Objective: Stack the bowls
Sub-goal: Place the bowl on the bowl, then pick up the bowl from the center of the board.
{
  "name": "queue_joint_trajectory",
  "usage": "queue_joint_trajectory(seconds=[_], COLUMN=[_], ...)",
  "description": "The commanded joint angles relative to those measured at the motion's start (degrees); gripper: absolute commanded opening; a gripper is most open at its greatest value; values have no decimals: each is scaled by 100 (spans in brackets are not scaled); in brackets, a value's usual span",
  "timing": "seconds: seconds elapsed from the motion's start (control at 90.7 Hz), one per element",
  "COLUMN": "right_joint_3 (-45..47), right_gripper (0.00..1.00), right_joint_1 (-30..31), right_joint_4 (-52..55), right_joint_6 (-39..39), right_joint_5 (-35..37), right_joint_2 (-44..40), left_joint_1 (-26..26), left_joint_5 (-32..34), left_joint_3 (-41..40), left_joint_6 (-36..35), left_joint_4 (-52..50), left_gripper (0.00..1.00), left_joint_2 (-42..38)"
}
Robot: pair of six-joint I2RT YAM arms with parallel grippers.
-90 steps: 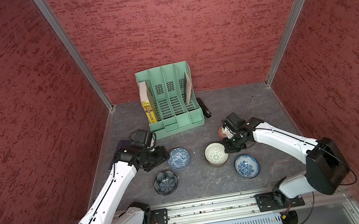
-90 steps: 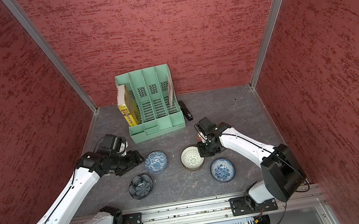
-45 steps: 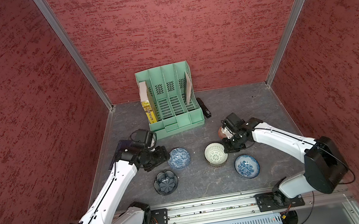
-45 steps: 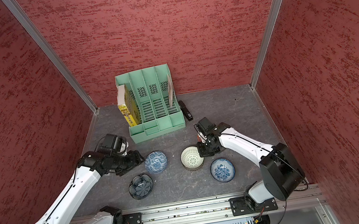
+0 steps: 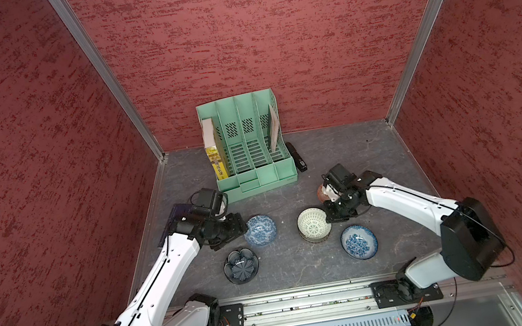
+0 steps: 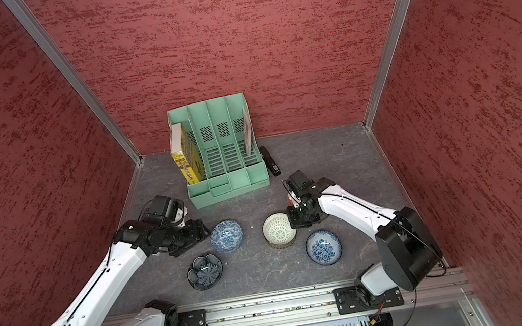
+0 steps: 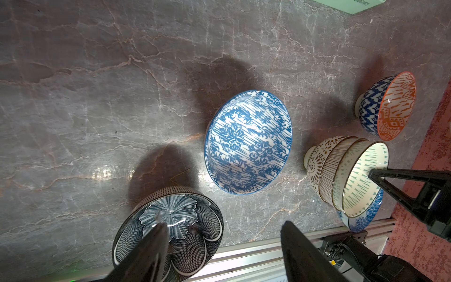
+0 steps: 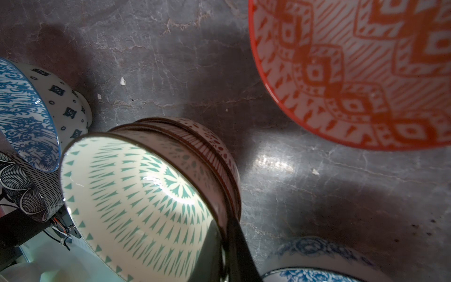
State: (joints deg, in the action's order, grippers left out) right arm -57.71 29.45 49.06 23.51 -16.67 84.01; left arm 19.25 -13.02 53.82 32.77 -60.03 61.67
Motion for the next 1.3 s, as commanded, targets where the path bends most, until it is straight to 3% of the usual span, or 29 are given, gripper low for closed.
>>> queue_joint_trajectory(seconds=[0.0,0.242,0.452,0.815,1.08,1.289], right_joint_3=[-31,-304,-760,-1459,-1295,-1222], right_gripper=[7,40,50,53,47,41], right_joint_1=[-9,-6,-5,-4,-2,-7], right_joint_4=[-41,280,619,977,1044,1096], right_joint_6=[-65,-83,-130,-86,-80,-71], right_joint_5=[-96,9,211,322,316,287], right_joint_2=[16,-243,-533,-994,-1215,-1279], left_joint_1=[-35,-10,18,788,1321,1339], left_joint_5=[71,158,379,668,800,795], left_joint_3=[-22,-157,-444,-1042,-1417,-1752], left_joint_6=[97,658,1091,2042,2590,2662], left_joint_4=[-110,-630,-1343,-1667,-1439,-1059], left_gripper=[76,74,72,62,52,39], left_joint_2=[-41,-122,-511,-778,-646,-707])
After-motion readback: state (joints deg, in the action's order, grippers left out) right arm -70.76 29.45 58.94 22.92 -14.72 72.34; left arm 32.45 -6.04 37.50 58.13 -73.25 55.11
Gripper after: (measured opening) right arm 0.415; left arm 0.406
